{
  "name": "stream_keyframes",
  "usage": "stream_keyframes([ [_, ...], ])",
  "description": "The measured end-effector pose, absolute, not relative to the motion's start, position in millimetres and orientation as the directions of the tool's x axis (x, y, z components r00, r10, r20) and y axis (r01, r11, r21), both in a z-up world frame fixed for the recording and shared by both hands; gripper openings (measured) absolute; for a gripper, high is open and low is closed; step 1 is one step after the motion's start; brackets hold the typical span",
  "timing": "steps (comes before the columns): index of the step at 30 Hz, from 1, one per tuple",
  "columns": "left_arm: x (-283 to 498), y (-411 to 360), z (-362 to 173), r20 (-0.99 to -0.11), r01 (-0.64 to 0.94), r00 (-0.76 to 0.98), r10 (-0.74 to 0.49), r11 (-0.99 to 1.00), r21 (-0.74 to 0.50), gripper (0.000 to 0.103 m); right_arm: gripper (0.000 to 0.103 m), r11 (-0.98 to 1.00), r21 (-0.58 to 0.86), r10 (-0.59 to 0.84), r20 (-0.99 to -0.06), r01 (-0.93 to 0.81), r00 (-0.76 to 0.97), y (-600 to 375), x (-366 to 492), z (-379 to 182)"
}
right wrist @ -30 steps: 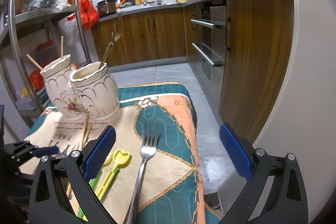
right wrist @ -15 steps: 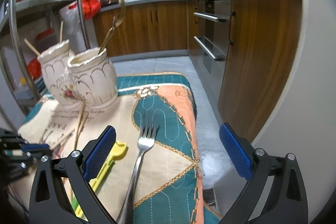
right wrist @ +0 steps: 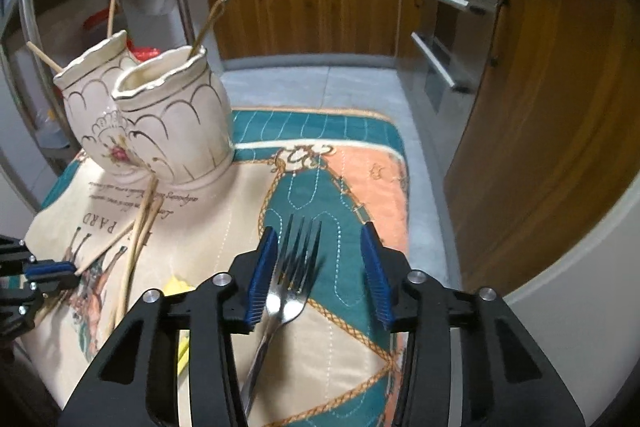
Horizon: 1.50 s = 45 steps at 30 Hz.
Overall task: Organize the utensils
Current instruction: 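Grasp a wooden chopstick with the left tool while the right tool grasps the silver fork, then lift the chopstick with the left tool while the right tool lifts the silver fork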
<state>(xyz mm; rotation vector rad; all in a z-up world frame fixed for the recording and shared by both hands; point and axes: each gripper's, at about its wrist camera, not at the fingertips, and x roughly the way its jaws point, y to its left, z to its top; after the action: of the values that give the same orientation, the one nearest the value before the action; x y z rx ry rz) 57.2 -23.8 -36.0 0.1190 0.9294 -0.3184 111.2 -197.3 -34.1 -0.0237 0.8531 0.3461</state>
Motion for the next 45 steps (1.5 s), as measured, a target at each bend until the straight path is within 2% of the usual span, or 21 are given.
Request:
stream_keyframes([
  [3, 58.6, -25.4, -37.7, -0.797, 0.322, 0.564, -0.218, 0.946, -0.031, 0.007, 0.036, 0.930, 0.166, 0.333, -0.755, -0.327, 0.565, -197.1, 117.5, -42.5],
  [6, 57.3, -22.9, -37.4, -0.793, 0.326, 0.566, -0.226, 0.945, -0.036, 0.006, 0.023, 0.916, 0.223, 0.377, -0.759, -0.333, 0.531, -199.5, 122.7, -46.8],
  [8, 59.4, -22.3, -38.1, -0.790, 0.327, 0.566, -0.236, 0.944, -0.048, 0.006, 0.021, 0.916, 0.227, 0.379, -0.757, -0.330, 0.533, -200.3, 123.1, -46.3],
  [10, 58.4, -20.1, -37.8, -0.786, 0.329, 0.567, -0.246, 0.942, -0.057, 0.006, 0.011, 0.918, 0.220, 0.377, -0.746, -0.331, 0.549, -200.1, 119.2, -42.0],
  [12, 58.5, -18.4, -37.1, -0.781, 0.333, 0.573, -0.251, 0.941, -0.058, 0.006, 0.005, 0.920, 0.208, 0.371, -0.735, -0.332, 0.567, -200.1, 113.8, -35.8],
  [20, 49.1, -10.5, -26.7, -0.735, 0.342, 0.615, -0.286, 0.936, -0.078, 0.006, 0.004, 0.926, 0.095, 0.336, -0.647, -0.364, 0.685, -195.1, 74.7, 9.7],
  [26, 32.5, -4.4, -11.3, -0.630, 0.365, 0.700, -0.337, 0.927, -0.091, 0.006, 0.004, 0.932, 0.014, 0.313, -0.537, -0.362, 0.784, -197.9, 34.4, 45.3],
  [30, 22.5, -6.0, -4.4, -0.555, 0.367, 0.765, -0.326, 0.929, -0.041, 0.006, 0.003, 0.943, -0.021, 0.284, -0.472, -0.333, 0.835, -203.7, 13.3, 59.2],
  [38, 17.8, 3.5, 13.0, -0.443, 0.344, 0.835, -0.328, 0.938, -0.048, 0.006, 0.003, 0.964, -0.113, 0.194, -0.322, -0.241, 0.926, -200.5, 2.4, 85.2],
  [45, 19.0, 21.6, 47.5, -0.304, 0.324, 0.896, -0.323, 0.945, -0.047, 0.006, 0.003, 0.950, -0.123, 0.237, -0.306, -0.285, 0.922, -181.8, 14.0, 100.3],
])
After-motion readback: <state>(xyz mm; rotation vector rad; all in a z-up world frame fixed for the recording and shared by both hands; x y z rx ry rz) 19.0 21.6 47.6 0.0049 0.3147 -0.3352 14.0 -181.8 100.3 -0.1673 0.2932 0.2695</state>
